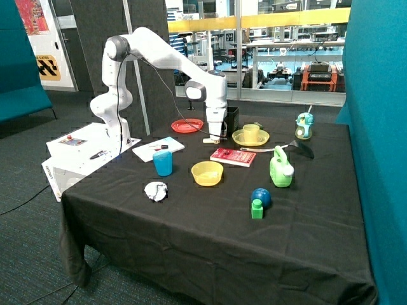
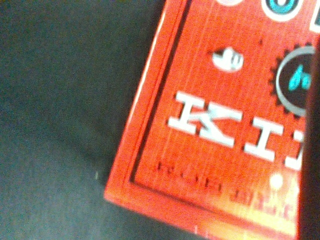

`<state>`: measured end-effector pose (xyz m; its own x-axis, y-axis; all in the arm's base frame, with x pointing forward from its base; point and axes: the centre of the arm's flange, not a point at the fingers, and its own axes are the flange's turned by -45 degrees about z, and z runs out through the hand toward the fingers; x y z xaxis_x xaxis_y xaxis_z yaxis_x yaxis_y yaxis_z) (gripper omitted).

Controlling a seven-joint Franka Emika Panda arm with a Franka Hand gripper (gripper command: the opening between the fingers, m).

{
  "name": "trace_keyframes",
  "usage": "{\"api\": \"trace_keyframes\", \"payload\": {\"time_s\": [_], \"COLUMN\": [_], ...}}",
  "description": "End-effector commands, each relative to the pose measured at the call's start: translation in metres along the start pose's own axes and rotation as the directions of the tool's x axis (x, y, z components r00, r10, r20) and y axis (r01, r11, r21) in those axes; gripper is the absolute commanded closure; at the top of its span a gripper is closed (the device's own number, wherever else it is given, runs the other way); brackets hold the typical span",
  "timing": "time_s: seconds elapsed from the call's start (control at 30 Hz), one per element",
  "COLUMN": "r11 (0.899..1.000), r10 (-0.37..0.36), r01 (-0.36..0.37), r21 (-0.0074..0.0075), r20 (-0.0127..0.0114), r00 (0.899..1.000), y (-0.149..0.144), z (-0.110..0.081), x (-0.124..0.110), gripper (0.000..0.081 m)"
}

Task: Put a highlighter on each book

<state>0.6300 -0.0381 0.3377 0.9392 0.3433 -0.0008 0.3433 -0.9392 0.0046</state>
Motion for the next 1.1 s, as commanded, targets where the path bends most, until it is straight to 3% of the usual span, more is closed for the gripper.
{"api": "trace_keyframes", "payload": {"time_s": [0.0, 0.4, 1.07], "r11": [0.999, 0.996, 0.993], "r10": [0.05, 0.086, 0.118], "r01": [-0.05, -0.086, -0.118], "r21": [0.0047, 0.0047, 0.0047], "r20": [-0.0006, -0.0004, -0.0003], "r00": [0.999, 0.996, 0.993], "y": [0.005, 0.015, 0.019], "z": [0.006, 0.018, 0.042], "x": [0.027, 0.054, 0.063], "gripper": [0.0808, 0.0808, 0.0808]}}
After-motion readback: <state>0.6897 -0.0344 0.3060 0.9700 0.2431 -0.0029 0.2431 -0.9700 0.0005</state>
